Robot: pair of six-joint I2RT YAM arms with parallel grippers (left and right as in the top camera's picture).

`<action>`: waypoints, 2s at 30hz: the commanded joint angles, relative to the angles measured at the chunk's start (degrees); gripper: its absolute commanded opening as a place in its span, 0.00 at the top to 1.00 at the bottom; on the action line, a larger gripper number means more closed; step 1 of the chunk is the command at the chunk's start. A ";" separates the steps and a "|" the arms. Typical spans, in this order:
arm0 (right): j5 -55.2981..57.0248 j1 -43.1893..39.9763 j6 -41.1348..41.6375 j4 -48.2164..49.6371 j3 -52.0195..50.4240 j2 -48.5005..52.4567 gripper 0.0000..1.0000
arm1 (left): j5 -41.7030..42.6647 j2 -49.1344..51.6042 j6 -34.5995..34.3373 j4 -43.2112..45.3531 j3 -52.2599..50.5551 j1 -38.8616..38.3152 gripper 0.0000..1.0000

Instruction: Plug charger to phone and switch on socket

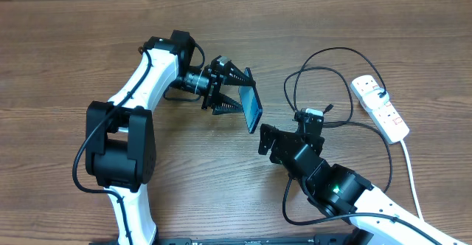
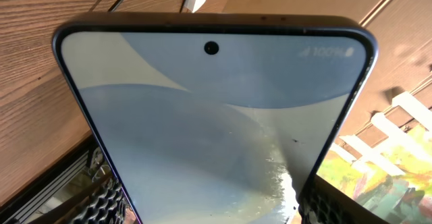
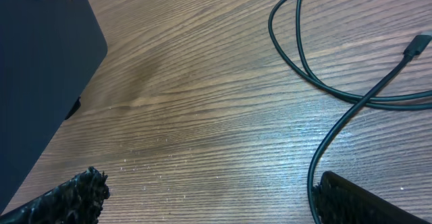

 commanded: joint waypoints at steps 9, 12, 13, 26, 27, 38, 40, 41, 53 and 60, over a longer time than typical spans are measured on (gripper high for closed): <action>0.87 0.11 -7.89 -0.11 1.88 -0.46 0.00 | 1.88 -0.02 1.27 1.70 1.55 0.09 0.52; -3.32 0.48 -13.49 -1.46 2.64 -2.43 0.00 | 1.62 -0.02 0.83 2.43 1.55 0.22 0.52; -4.98 0.70 -14.03 -3.43 3.63 -3.89 0.00 | 1.62 -0.02 0.81 2.67 1.55 0.37 0.52; -13.81 3.15 -14.01 -1.46 7.98 -7.87 0.00 | 1.07 -0.02 0.26 2.99 1.55 1.90 0.52; -13.00 3.32 -14.01 0.55 7.98 -5.46 0.00 | 1.01 -0.02 0.26 2.99 1.55 1.90 0.52; 6.16 4.42 -13.84 13.86 7.98 9.44 0.01 | 1.03 -0.02 0.09 2.95 1.55 1.90 0.52; 6.10 4.42 -13.84 15.32 7.98 9.97 0.08 | 1.01 -0.02 -0.72 2.97 1.55 1.90 0.51; 6.10 4.42 -13.84 15.67 7.98 10.27 0.15 | 1.01 -0.02 -0.87 3.02 1.55 1.90 0.51; 4.37 4.42 -14.95 18.05 7.98 13.20 0.51 | -0.33 -0.02 -1.29 2.99 1.55 1.90 0.51; 3.72 4.42 -16.83 20.41 8.00 13.20 0.87 | -1.49 -0.02 -1.31 2.97 1.55 1.90 0.50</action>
